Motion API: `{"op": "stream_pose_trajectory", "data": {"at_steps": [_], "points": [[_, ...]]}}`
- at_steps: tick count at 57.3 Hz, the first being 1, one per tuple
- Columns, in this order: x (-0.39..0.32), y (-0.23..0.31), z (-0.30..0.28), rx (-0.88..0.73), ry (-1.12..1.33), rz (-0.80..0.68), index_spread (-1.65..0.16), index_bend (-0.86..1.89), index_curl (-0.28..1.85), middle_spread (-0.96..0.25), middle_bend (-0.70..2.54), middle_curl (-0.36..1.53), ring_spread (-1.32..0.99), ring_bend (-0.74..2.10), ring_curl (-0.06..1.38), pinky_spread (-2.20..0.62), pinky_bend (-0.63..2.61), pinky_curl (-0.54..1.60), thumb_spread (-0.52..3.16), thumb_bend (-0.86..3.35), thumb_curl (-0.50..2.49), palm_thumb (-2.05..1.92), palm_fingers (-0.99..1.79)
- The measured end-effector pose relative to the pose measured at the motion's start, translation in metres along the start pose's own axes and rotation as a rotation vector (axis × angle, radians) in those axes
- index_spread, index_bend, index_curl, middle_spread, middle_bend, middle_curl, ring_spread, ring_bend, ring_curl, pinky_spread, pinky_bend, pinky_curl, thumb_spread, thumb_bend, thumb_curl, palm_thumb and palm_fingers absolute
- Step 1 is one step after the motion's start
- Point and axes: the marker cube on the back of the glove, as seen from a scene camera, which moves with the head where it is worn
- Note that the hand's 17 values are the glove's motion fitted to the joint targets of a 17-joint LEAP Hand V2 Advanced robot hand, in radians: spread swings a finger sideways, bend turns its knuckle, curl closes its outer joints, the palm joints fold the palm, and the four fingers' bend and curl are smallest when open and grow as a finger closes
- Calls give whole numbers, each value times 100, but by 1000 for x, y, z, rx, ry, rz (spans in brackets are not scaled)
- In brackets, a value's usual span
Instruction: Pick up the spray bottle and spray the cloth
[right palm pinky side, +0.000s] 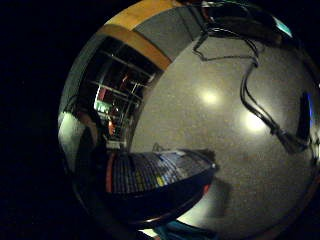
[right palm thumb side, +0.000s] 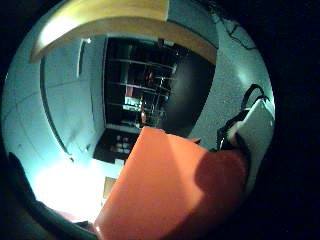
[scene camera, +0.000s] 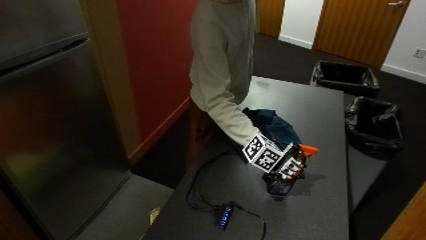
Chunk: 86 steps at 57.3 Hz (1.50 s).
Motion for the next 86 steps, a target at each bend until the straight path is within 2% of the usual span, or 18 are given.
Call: {"op": "stream_pose_trajectory", "data": {"at_steps": [4, 17, 24, 43, 57, 72, 86], "points": [[-14, -3, -1, -64, 65, -67, -13, 45, 52, -12, 56, 50, -21, 50, 41, -24, 29, 37, 17, -3, 70, 95, 140], [-86, 18, 0, -429, 369, -409, -12, 47, 53, -11, 57, 50, -21, 52, 43, -25, 31, 38, 10, -3, 72, 93, 140], [-141, 16, -33, -584, 528, -617, -12, 47, 53, -11, 58, 50, -21, 52, 43, -25, 32, 38, 8, -3, 73, 93, 140], [-226, 130, -51, -780, 935, -1090, -12, 47, 53, -11, 59, 50, -21, 52, 43, -26, 33, 38, 7, -3, 75, 92, 140], [-245, 196, -48, -753, 1141, -1233, -12, 47, 52, -11, 59, 49, -21, 53, 43, -27, 33, 38, 6, -3, 76, 92, 140], [-221, 235, -33, -767, 1285, -1373, -12, 47, 52, -11, 59, 49, -21, 53, 43, -27, 33, 38, 6, -3, 77, 92, 140], [-194, 265, -15, -782, 1312, -1367, -13, 48, 52, -11, 59, 49, -21, 53, 43, -27, 33, 38, 7, -3, 77, 92, 140]]}}
